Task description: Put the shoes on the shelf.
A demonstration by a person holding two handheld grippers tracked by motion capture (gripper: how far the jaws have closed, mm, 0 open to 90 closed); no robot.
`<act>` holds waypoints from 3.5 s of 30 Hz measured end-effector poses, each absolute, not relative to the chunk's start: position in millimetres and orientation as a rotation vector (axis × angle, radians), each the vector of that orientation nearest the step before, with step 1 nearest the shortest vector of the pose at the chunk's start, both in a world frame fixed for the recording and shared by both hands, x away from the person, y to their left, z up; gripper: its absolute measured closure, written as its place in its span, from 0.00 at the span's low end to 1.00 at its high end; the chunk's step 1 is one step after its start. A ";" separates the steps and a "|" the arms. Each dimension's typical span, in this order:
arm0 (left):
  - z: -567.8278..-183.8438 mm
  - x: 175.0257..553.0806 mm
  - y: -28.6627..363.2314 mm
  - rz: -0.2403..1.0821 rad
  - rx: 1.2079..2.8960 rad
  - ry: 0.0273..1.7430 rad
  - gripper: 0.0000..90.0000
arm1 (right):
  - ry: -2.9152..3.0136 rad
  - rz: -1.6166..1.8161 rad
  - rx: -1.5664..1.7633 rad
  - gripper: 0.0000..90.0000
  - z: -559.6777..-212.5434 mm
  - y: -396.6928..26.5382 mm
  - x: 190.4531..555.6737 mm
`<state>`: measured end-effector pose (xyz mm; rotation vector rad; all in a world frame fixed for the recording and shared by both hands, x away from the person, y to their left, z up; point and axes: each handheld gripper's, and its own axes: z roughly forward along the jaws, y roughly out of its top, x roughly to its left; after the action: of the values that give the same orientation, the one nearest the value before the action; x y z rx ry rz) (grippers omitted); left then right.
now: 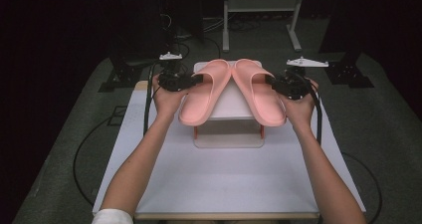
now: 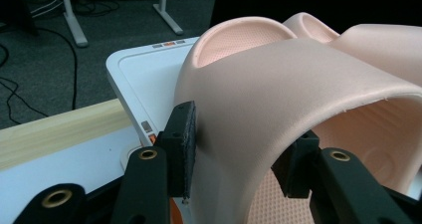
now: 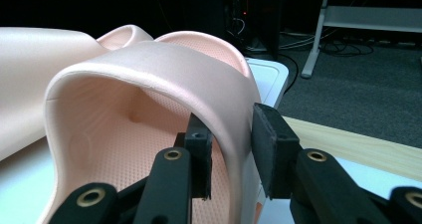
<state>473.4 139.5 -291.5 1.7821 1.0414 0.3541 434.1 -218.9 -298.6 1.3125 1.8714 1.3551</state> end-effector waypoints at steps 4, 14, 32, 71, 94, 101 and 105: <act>-291.7 473.8 139.3 0.344 1.775 1.047 0.62 | 1.872 1.346 1.315 0.77 -297.9 -217.0 434.5; -293.4 475.4 133.7 0.340 1.775 1.049 0.59 | 1.876 1.312 1.315 0.75 -296.7 -208.6 436.4; -294.8 477.2 127.9 0.321 1.745 1.068 0.55 | 1.886 1.328 1.381 0.69 -293.4 -202.8 440.9; -300.3 494.6 123.1 0.327 1.681 1.072 0.51 | 1.881 1.377 1.356 0.66 -297.5 -190.9 465.7; -302.8 503.6 121.5 0.357 1.670 1.073 0.52 | 1.885 1.361 1.346 0.66 -298.0 -190.6 477.1; -303.5 500.8 123.3 0.341 1.663 1.065 0.47 | 1.895 1.361 1.358 0.58 -299.4 -193.1 476.4; -304.9 497.7 125.7 0.334 1.659 1.065 0.47 | 1.888 1.376 1.350 0.58 -299.9 -195.2 473.3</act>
<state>497.7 125.7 -304.9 1.6588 1.0650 0.3343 473.3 -195.2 -299.9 1.3503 1.8884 1.3757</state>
